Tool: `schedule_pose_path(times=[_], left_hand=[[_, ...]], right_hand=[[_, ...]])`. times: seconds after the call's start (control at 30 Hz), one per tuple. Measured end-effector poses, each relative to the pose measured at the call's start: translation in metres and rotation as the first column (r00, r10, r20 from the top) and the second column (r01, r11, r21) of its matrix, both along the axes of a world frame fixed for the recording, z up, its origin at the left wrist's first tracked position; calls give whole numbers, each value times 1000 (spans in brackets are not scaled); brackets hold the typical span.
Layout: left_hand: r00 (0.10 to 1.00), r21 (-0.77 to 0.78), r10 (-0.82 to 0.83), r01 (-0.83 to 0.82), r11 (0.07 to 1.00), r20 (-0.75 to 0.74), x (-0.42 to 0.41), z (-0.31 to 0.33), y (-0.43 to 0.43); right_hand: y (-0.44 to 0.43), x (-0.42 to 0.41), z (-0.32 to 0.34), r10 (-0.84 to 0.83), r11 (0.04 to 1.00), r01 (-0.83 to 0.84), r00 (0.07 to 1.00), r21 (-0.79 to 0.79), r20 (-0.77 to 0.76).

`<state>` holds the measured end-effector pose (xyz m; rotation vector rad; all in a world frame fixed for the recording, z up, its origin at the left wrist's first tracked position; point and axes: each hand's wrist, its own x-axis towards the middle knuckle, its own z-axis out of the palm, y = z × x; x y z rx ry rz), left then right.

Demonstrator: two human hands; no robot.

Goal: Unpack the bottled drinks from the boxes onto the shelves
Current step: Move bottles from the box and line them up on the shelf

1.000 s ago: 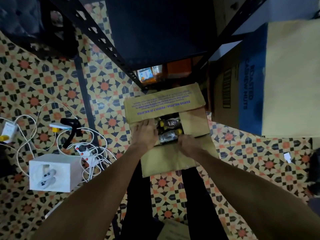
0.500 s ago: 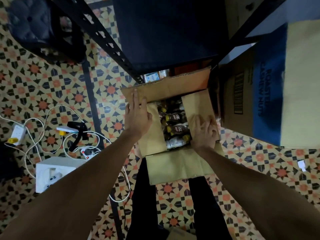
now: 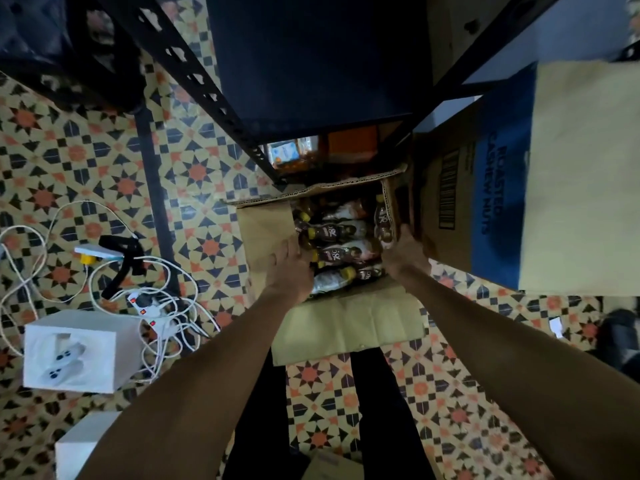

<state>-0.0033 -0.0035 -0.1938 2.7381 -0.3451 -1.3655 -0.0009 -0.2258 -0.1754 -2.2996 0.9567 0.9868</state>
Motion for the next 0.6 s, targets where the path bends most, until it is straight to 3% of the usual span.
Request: schedule_pose_path(times=[0.17,0.27,0.37,0.47,0.53,0.6], left_hand=[[994,154,-107,106,982,-5,-11,-10,9],[986,91,-115,105,990,118,-16,-1,14],[969,-33,101,-96,995,227,-25,14,22],[894,-155,296,-257,954,337,-32,23,35],[775,-268,525,-455,849,350,-31,30,43],[573,-353,769,-683,640,285,-24,34,49]], right_hand=[[-3,-3,0,-42,999,41,999,27,27],[-6,-6,-1,-29,999,28,999,38,22],[-7,-8,1,-21,999,21,1000,39,1],[-12,-8,-1,-52,998,52,999,39,7],[-16,-5,-1,-74,997,74,997,8,7],[-20,-4,0,-87,996,87,996,4,-2]])
